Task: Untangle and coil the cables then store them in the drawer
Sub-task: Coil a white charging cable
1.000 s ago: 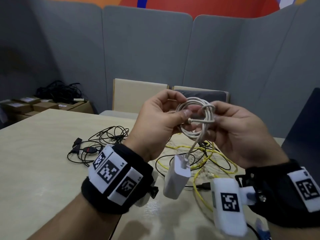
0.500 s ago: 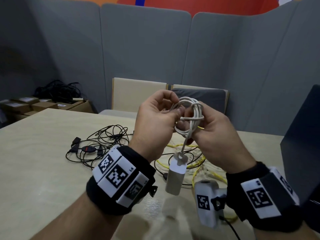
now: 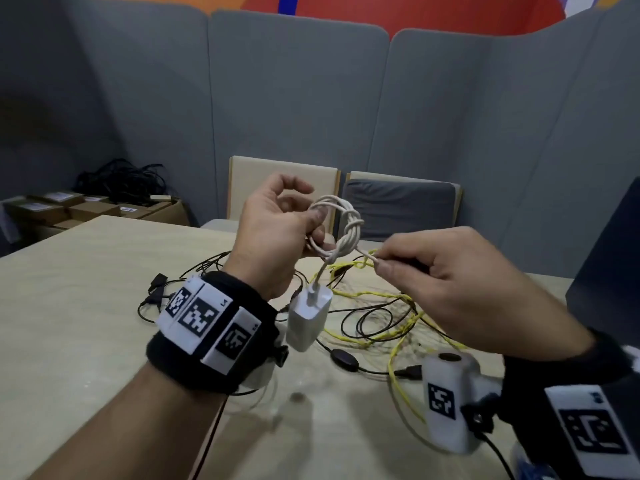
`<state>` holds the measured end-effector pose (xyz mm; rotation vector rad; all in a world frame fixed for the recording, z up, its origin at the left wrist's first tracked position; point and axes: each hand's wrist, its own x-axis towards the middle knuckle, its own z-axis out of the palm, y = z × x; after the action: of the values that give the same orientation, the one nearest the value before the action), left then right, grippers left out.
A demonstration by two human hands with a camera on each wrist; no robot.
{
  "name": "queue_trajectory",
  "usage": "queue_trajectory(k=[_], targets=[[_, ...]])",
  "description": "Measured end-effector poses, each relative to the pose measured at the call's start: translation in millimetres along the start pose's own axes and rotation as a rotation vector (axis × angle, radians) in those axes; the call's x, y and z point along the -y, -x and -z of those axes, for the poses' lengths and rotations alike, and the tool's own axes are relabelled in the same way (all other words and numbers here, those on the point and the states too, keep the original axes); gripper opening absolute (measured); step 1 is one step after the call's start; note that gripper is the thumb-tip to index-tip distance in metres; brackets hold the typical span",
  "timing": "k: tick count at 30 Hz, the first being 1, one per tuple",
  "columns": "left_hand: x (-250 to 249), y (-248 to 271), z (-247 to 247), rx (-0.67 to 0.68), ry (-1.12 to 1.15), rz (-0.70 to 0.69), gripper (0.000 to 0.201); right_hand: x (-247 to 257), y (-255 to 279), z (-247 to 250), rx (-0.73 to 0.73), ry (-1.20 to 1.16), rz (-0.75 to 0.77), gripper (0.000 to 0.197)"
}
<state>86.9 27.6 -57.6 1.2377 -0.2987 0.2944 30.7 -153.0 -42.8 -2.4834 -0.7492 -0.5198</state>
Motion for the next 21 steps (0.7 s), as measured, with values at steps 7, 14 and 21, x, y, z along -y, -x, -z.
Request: queue_trajectory(k=[7,14,21], targets=[[2,1,1,0.025,-0.057,0.024,0.026,16,13,28,0.154,-0.002,-0.005,0.026],[-11,9,-8,0.063,-0.310,-0.181,0.030,27,13,29,0.057,-0.075,-0.145,0.018],[-7,39,-20,0.100,-0.605,-0.318,0.028,37,22,7,0.053,-0.278,-0.309,0.030]])
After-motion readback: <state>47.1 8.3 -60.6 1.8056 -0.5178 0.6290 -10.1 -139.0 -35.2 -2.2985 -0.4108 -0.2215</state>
